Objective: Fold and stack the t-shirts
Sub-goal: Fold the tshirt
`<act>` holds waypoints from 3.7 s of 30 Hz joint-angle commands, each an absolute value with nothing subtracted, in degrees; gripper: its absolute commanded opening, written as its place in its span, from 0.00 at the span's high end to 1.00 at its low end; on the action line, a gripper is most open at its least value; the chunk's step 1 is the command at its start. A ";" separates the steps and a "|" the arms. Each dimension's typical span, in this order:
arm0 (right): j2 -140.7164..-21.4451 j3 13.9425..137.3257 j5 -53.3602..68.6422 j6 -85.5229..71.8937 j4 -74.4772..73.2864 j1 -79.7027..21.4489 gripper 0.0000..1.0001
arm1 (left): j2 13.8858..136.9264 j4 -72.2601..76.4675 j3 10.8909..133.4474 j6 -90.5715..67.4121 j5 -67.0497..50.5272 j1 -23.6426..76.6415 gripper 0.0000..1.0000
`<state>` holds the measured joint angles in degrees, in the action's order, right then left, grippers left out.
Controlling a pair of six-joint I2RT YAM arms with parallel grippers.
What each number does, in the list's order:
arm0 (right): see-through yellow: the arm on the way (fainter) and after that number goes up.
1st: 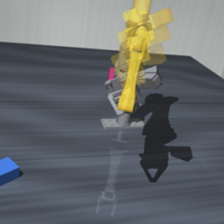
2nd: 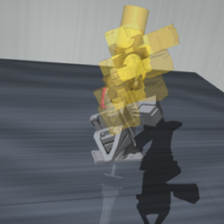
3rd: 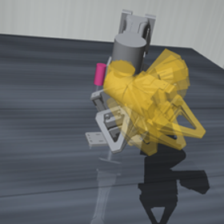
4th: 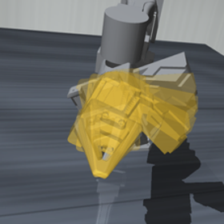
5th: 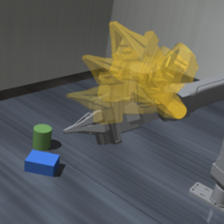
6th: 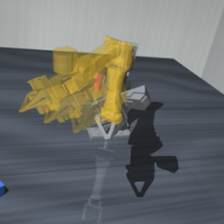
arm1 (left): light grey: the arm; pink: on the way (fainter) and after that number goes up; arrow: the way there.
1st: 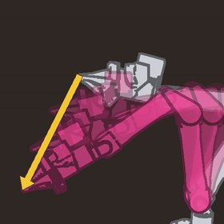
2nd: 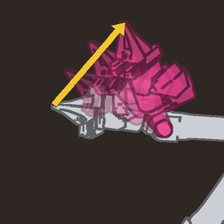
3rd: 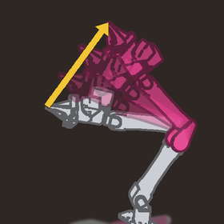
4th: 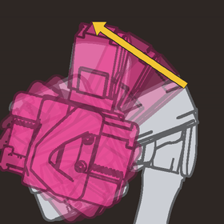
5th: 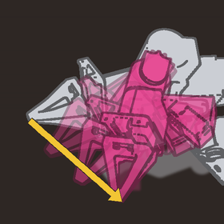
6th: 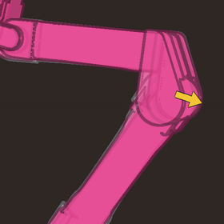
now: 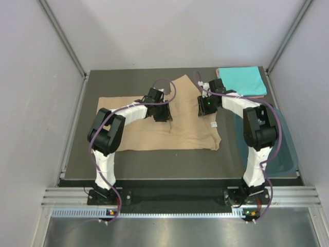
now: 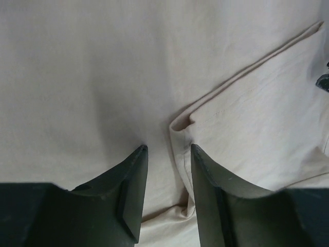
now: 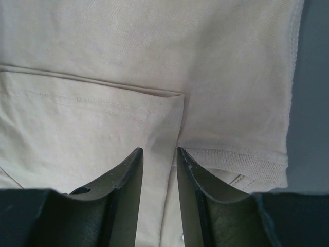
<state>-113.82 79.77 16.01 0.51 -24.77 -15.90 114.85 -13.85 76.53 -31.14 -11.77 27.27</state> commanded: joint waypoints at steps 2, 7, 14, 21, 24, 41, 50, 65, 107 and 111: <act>-113.99 82.00 16.79 3.25 -20.48 -15.12 0.66 | 116.63 -9.49 78.84 -30.85 -11.34 27.77 0.56; -115.40 82.44 17.49 3.52 -19.95 -14.85 0.65 | 117.77 -9.58 79.63 -30.76 -11.34 28.04 0.56; -116.80 83.49 18.11 3.78 -19.16 -14.94 0.66 | 119.53 -10.46 81.65 -30.06 -11.69 28.39 0.60; -116.72 83.94 19.25 3.78 -18.72 -14.85 0.79 | 119.09 -11.51 82.62 -30.06 -10.72 28.65 0.83; -114.70 82.45 18.81 3.78 -17.23 -14.94 0.95 | 118.22 -11.86 82.97 -30.23 -10.29 28.92 1.00; -108.28 80.42 17.23 4.31 -13.89 -15.73 1.00 | 113.56 -13.53 83.23 -34.10 -2.56 29.62 1.00; -106.53 78.58 17.58 4.74 -9.33 -16.43 1.00 | 109.95 -14.06 81.65 -35.95 2.46 29.62 1.00; -108.37 80.68 18.98 8.52 -8.08 -17.49 1.00 | 113.11 -15.47 80.95 -37.53 3.25 29.88 1.00; -105.30 95.39 -14.68 -33.12 -50.35 -19.60 0.58 | 110.22 -37.26 93.34 -41.66 18.11 32.08 0.52; -99.85 88.70 -17.67 -45.41 -57.91 -18.99 0.55 | 104.43 -36.57 84.68 -42.45 18.19 31.73 0.49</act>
<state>-104.86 92.14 -12.80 -29.43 -45.30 -19.62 111.18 -34.09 89.25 -42.52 16.53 31.97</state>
